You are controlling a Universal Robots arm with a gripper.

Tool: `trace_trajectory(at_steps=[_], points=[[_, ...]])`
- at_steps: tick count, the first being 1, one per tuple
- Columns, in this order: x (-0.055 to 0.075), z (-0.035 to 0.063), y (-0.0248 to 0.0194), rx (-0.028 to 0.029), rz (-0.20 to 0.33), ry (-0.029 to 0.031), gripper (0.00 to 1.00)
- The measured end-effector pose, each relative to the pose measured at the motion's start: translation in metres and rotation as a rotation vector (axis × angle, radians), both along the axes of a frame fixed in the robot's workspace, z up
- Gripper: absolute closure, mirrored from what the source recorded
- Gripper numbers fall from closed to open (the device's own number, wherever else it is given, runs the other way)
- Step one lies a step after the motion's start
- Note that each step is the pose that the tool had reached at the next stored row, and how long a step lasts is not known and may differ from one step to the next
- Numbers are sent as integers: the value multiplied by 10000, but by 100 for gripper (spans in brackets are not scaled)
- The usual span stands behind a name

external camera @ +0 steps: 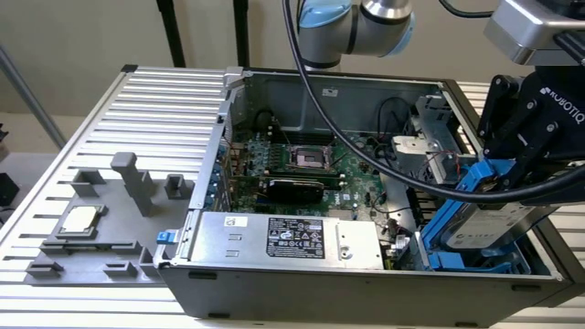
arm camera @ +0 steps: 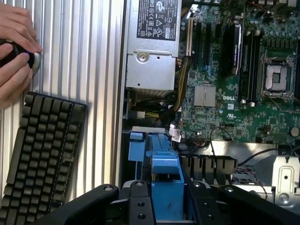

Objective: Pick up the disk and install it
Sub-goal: 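Insert the disk into the insertion slot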

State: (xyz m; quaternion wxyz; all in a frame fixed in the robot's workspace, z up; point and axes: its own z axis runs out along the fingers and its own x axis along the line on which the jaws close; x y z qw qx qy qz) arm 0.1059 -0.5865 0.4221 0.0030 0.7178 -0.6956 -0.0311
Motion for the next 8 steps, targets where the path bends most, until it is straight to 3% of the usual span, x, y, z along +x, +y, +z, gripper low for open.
trace_trajectory(at_steps=[8], points=[[0, -63, 0, 19, 1, 0, 68]])
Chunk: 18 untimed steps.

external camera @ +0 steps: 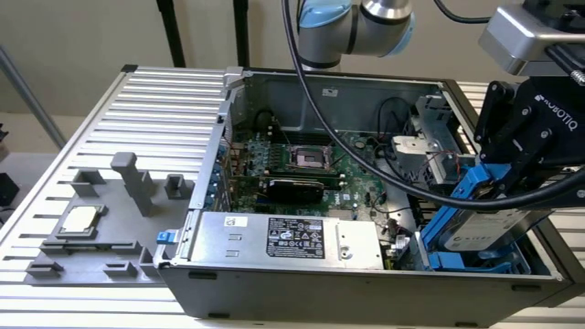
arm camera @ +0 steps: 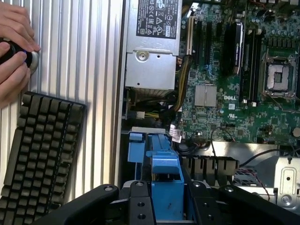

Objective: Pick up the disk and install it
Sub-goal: 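Insert the disk into the insertion slot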

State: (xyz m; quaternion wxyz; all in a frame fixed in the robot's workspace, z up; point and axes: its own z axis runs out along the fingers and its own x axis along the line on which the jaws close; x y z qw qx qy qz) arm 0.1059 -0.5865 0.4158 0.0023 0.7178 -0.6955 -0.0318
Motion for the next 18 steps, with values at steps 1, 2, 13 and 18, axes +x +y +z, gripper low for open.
trace_trajectory(at_steps=[1, 2, 13, 18], points=[[0, -7, 0, 7, 0, 0, 68], [0, -13, 0, 13, 2, 0, 68], [8, -66, 1, 78, 7, 1, 68], [12, -82, 1, 90, 10, 1, 60]])
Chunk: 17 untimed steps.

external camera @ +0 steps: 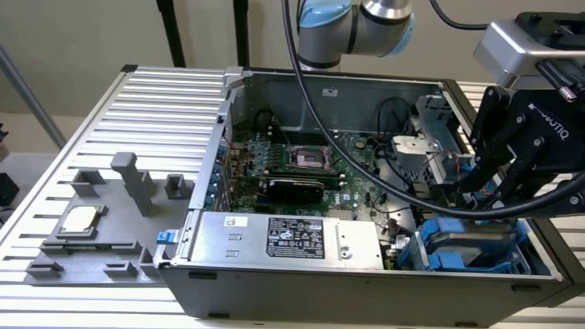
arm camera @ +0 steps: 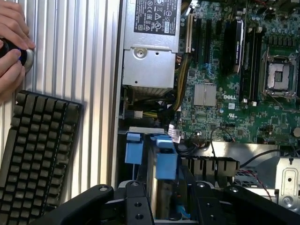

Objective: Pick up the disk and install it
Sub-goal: 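Insert the disk into the insertion slot, then insert the first disk wire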

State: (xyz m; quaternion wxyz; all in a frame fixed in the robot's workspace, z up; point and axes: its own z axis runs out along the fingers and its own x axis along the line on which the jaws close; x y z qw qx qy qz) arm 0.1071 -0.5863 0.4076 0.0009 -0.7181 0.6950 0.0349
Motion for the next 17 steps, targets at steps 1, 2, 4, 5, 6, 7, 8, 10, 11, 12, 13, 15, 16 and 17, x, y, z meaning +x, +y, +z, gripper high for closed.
trace_trajectory(at_steps=[1, 2, 4, 5, 6, 7, 8, 10, 11, 12, 13, 15, 16, 17], points=[[2, -2, 0, 3, 1, 0, 60], [7, -3, 0, 5, 2, 0, 60], [30, -5, -1, 9, 1, -1, 60], [50, -5, 0, 9, 1, 0, 60], [75, -4, 0, 8, 0, 0, 60], [98, -4, 0, 8, 0, 0, 60], [116, -4, 0, 9, 1, 0, 60], [124, -4, 0, 9, 1, 0, 60], [125, -4, 0, 9, -1, 0, 60], [125, -3, 0, 12, -1, 0, 60], [125, -4, 0, 12, 0, 0, 60], [126, -4, 0, 12, 3, 0, 60], [126, -4, 0, 13, 3, 0, 60], [126, -4, 0, 12, 3, 0, 60]])
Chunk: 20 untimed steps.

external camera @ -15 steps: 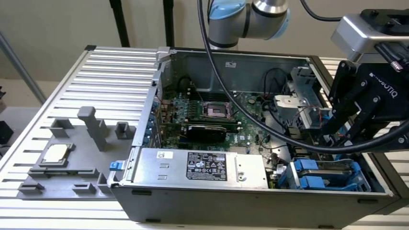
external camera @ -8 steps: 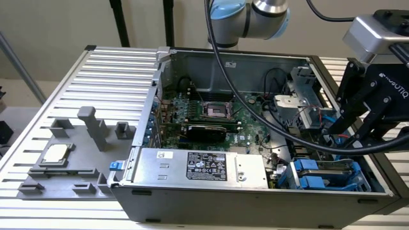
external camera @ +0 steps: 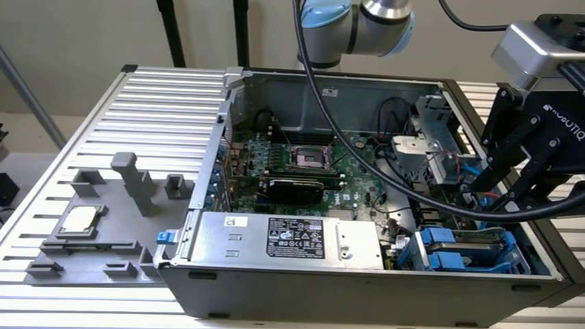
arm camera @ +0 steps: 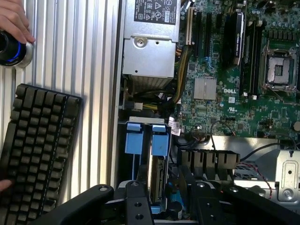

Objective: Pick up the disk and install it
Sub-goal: 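Insert the first disk wire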

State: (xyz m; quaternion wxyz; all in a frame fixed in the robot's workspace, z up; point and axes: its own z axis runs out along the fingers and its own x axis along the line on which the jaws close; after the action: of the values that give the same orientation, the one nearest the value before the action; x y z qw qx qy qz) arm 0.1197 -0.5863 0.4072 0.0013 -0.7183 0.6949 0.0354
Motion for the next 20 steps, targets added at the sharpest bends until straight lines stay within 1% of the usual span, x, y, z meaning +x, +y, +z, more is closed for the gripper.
trace_trajectory(at_steps=[8, 9, 10, 12, 13, 14, 16, 17, 18, 20], points=[[0, 0, 0, -1, 1, 0, 60], [0, 0, 0, -1, 1, 0, 62], [3, 0, 0, -1, 2, 0, 69], [53, 0, 0, -1, 4, 0, 81], [94, 0, 0, -1, 9, 2, 81], [141, -1, 0, -1, 16, 4, 87], [231, -8, 0, -1, 35, 9, 87], [275, -13, 0, 0, 46, 11, 89], [319, -26, 0, 1, 61, 12, 89], [370, -62, 0, -3, 110, 13, 89]])
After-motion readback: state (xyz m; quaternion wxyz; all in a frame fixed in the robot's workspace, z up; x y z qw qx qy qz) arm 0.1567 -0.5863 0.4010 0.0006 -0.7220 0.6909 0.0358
